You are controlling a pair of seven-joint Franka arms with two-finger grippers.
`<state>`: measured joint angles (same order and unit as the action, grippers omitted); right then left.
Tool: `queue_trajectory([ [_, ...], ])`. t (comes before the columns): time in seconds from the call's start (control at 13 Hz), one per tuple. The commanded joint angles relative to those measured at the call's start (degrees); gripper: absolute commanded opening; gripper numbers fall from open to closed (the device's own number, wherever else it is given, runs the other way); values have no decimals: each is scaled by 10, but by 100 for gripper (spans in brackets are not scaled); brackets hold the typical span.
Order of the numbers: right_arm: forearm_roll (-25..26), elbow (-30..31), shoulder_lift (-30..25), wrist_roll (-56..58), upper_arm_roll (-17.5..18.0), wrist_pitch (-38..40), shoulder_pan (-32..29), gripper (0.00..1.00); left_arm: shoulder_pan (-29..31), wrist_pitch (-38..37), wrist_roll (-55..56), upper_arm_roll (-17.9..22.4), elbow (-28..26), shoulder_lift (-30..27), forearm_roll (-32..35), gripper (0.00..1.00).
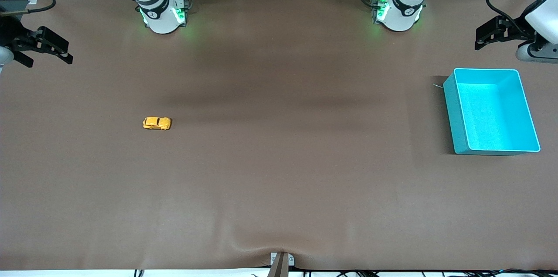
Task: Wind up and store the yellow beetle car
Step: 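Lower the right gripper over the yellow beetle car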
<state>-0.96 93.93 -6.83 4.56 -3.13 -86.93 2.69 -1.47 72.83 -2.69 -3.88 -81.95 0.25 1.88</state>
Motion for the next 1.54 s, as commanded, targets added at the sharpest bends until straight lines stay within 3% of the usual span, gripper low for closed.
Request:
queue_trajectory([
  [0.0, -2, -16, 7, -10, -8, 6, 12, 100, 2, -1, -14, -1, -15, -17, -6, 100],
  [0.23, -2, -9, 9, -3, -7, -6, 19, 100, 2, 0, -19, -1, -15, -17, -6, 100],
  [0.62, 5, 140, 11, 46, 17, -145, 18, 100, 2, -1, -19, -1, -15, -17, -6, 100],
  [1.0, 12, 277, 29, 233, 17, -311, 4, 100, 5, 0, -12, -1, -15, -21, -6, 100],
  [1.46, 13, 296, 128, 536, 17, -358, 3, 100, 7, 6, -9, 2, -22, -18, -6, 100],
])
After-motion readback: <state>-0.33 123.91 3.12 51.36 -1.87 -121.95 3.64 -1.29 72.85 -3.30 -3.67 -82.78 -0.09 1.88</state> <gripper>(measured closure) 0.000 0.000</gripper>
